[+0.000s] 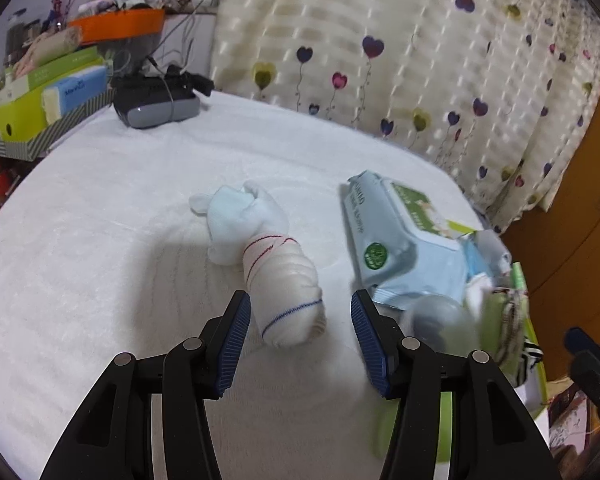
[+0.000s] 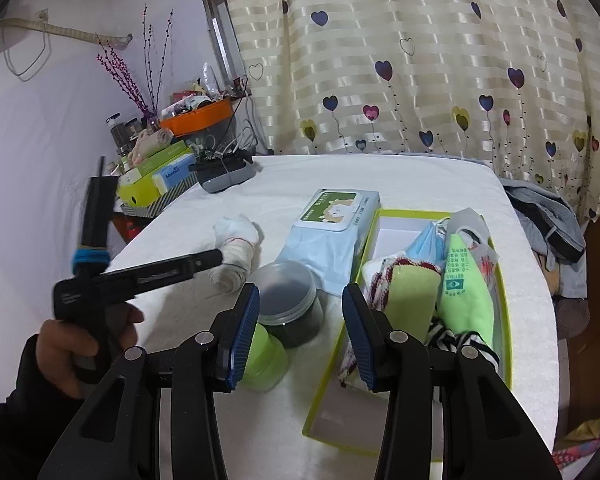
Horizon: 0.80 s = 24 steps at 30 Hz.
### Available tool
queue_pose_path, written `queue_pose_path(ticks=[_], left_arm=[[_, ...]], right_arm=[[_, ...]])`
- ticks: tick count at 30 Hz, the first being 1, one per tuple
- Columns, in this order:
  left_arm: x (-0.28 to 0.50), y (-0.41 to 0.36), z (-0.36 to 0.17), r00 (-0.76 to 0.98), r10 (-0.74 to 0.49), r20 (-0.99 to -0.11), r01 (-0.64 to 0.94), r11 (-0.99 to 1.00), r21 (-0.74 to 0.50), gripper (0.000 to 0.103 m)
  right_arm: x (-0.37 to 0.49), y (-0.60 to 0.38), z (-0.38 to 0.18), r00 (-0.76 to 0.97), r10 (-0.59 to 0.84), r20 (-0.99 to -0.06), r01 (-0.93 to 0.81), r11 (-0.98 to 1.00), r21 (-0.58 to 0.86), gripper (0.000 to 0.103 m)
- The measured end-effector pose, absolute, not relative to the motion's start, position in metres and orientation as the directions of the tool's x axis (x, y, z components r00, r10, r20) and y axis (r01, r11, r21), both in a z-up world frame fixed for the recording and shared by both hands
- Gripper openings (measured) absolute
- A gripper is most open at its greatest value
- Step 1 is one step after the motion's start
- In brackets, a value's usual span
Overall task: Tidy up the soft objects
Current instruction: 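Move both grippers from the box toward the white socks on the table, then grasp the white rolled sock with the left gripper while the right grasps the white-blue sock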
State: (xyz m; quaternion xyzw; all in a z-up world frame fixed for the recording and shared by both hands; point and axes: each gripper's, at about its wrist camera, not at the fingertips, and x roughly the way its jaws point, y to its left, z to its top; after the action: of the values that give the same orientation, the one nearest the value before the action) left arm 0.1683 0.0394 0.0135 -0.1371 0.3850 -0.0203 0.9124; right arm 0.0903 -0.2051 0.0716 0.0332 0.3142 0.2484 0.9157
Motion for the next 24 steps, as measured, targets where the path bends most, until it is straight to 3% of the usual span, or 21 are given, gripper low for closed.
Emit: queue_pose_path(ticks=[11,14,24], left_arm=[[0.204,0.043,-0.021,0.634,-0.149,-0.759,-0.1,0.958,-0.271,0.051],[0.203,0.044,-0.022,0.641,-0.155,-0.751,-0.091,0.957,-0.275,0.046],[0.154,0.069,0.002,0.705,-0.159,-0.691,-0.101,0.942,-0.32,0.045]], right_arm=[[0.104,-0.186,0.068,0.654,0.495,-0.572,-0.467,0.859,0.21,0.044],[0.105,-0.183,0.068,0.65,0.492,-0.579,-0.468,0.86,0.206,0.044],[0.122,-0.149,0.077,0.612,0.517,-0.599,-0.522,0.833,0.186,0.044]])
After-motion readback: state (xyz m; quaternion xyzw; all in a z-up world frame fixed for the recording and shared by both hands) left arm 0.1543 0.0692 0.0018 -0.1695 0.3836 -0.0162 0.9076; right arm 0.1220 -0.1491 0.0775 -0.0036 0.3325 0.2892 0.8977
